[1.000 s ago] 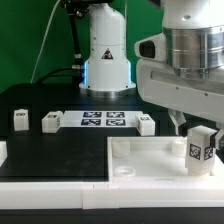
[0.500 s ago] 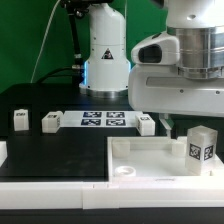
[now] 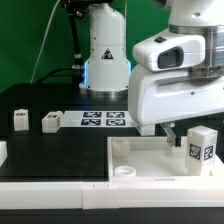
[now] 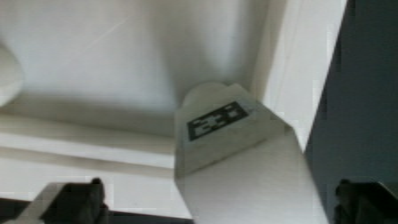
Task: Assemble one leg
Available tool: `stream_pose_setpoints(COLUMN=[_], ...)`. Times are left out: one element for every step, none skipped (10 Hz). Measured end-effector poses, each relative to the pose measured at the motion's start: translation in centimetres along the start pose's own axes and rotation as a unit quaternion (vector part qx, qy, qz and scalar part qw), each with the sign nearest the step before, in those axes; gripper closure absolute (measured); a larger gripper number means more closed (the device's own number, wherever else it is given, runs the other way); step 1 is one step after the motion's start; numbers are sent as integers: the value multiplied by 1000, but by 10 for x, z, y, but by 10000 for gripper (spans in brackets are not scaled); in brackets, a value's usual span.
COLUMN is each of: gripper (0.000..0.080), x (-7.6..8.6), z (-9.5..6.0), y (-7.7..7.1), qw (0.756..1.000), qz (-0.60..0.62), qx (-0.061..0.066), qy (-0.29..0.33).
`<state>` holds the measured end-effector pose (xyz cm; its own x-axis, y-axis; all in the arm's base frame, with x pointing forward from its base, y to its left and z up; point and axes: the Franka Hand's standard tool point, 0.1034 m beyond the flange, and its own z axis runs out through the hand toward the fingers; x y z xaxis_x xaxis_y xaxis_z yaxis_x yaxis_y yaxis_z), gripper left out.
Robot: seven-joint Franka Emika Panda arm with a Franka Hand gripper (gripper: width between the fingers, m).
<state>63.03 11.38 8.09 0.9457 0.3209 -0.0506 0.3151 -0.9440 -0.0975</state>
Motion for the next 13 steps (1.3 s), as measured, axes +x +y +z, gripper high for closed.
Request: stream_pose_setpoints(gripper=[151,151,258,405,405,509,509,509,509,509,509,509,509], x=[0,-1,-1,-1,-1,-1,-2,-2,-2,-2,-1,-1,-1], z=[0,0,0,0,0,0,0,1,1,2,2,3,3], y=[2,2,2,2,2,2,2,2,1,0,0,-2,-4], qw=[999,999,999,999,1000,1000,999,990,976,953,926,903,880], qz=[-42,-48,-46,-44,-29,-17,44,139,219,301,376,430,474], qx=[0,0,0,0,1,2,6,11,12,15,19,18,15], qy=[0,0,0,0,0,-1,-4,-3,-3,-3,-2,-3,-3])
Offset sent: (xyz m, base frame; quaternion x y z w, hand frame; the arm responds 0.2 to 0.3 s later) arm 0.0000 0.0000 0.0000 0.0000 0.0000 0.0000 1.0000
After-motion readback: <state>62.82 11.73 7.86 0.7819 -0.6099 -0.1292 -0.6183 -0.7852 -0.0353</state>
